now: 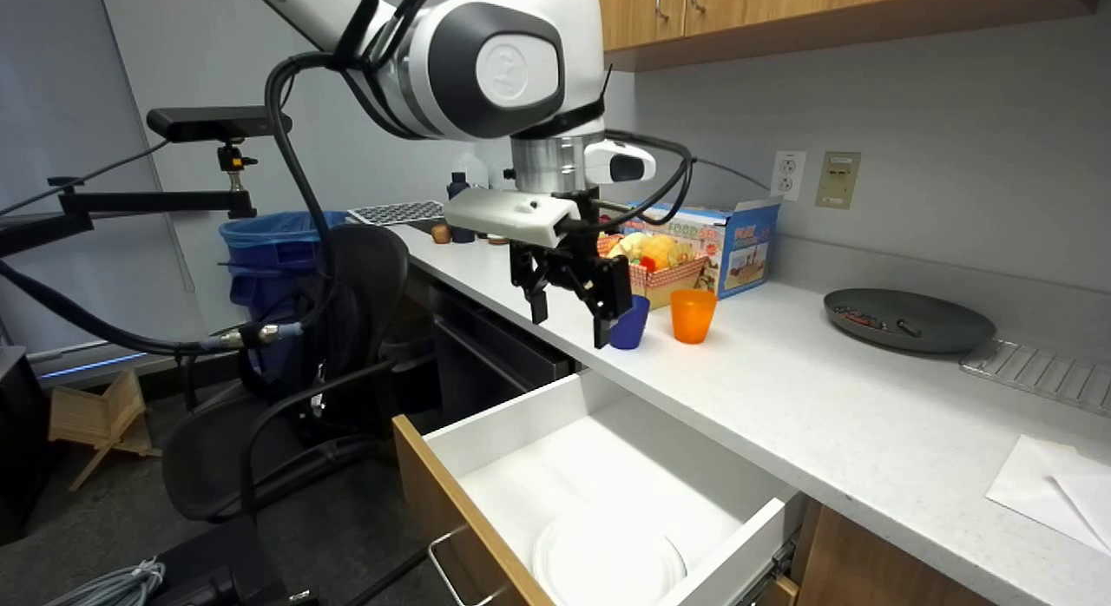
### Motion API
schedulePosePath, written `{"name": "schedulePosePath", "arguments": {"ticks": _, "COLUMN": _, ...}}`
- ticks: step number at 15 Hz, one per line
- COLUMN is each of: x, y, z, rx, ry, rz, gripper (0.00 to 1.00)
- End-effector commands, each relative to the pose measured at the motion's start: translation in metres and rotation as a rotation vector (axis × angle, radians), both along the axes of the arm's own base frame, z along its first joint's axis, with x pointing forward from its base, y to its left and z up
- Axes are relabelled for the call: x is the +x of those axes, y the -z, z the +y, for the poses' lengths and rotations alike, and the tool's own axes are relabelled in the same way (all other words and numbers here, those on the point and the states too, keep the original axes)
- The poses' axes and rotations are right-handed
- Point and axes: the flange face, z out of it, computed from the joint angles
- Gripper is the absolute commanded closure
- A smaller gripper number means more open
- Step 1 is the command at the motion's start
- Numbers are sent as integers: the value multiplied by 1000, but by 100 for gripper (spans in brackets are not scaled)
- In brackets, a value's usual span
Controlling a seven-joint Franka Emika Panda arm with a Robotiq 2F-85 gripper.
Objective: Open the drawer, then put the blue cup in the drawer
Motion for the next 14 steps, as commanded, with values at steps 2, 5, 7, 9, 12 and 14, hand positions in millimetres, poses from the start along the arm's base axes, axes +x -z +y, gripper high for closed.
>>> {"name": "schedulePosePath", "arguments": {"ticks": 2, "x": 22, "y": -31, "z": 9, "rx": 1, "ry": -22, "rz": -129, "gripper": 0}}
{"name": "schedulePosePath", "arguments": {"ticks": 5, "x": 32, "y": -37, "z": 13, "rx": 2, "ry": -32, "rz": -168, "gripper": 0}}
{"name": "schedulePosePath", "arguments": {"ticks": 7, "x": 38, "y": -36, "z": 17, "rx": 3, "ry": -40, "rz": -187, "gripper": 0}}
{"name": "schedulePosePath", "arguments": {"ticks": 9, "x": 48, "y": -32, "z": 22, "rx": 17, "ry": -53, "rz": -196, "gripper": 0}}
{"name": "schedulePosePath", "arguments": {"ticks": 12, "x": 65, "y": -23, "z": 30, "rx": 51, "ry": -64, "rz": -193, "gripper": 0}}
{"name": "schedulePosePath", "arguments": {"ticks": 14, "x": 82, "y": -17, "z": 36, "rx": 68, "ry": -75, "rz": -184, "gripper": 0}}
